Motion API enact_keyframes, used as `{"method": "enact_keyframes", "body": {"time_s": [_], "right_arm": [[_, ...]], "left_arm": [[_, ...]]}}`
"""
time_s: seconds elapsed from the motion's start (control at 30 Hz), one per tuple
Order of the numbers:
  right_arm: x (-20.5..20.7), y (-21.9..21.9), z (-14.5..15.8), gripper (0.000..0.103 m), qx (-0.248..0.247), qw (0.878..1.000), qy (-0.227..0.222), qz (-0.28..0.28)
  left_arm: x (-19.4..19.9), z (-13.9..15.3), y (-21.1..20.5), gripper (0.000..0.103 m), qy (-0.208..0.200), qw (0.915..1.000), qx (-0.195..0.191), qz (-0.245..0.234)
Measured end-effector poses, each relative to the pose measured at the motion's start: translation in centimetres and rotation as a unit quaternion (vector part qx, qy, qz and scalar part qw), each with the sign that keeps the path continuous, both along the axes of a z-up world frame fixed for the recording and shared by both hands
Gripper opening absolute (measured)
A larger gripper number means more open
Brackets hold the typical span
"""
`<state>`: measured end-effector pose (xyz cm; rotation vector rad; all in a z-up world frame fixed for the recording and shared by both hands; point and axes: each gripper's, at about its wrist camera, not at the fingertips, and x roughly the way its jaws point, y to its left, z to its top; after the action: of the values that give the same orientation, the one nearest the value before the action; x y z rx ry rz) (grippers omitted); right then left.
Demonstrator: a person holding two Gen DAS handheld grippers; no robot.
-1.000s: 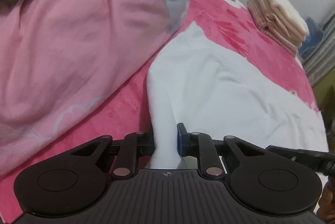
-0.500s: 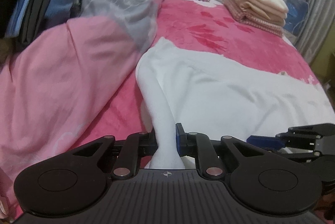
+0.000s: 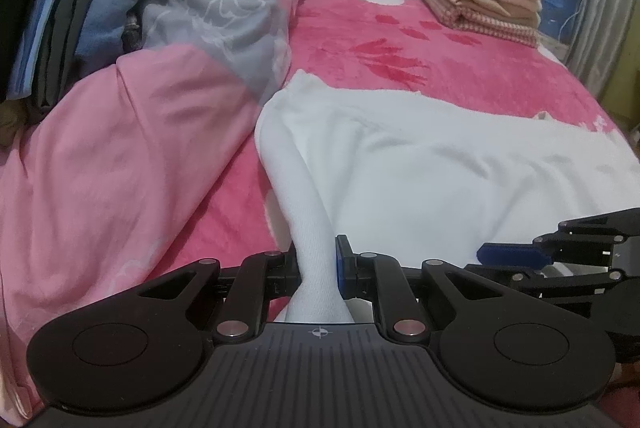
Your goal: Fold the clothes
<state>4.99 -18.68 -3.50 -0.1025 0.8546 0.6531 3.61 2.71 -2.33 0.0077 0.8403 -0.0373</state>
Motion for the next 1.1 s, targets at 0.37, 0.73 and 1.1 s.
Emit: {"method": "enact_keyframes", "body": {"time_s": [0.37, 0.73, 1.1], "right_arm": [[0.1, -0.2, 0.0, 0.02, 0.009, 1.0, 0.007, -0.005], [3.0, -4.7, 0.1, 0.02, 0.134, 0.981, 0.122, -0.072], [3.8, -15.5, -1.7, 0.03, 0.339, 0.896, 0.217, -0.188]], "left_arm": [[-0.6, 1.1, 0.0, 0.011, -0.017, 0.9996, -0.022, -0.003], [-0.9, 3.6, -1.9, 0.01, -0.037, 0.9927, -0.105, -0.047], [0.1, 1.8, -8.1, 0.01, -0.007, 0.9807, -0.145, -0.131]]}}
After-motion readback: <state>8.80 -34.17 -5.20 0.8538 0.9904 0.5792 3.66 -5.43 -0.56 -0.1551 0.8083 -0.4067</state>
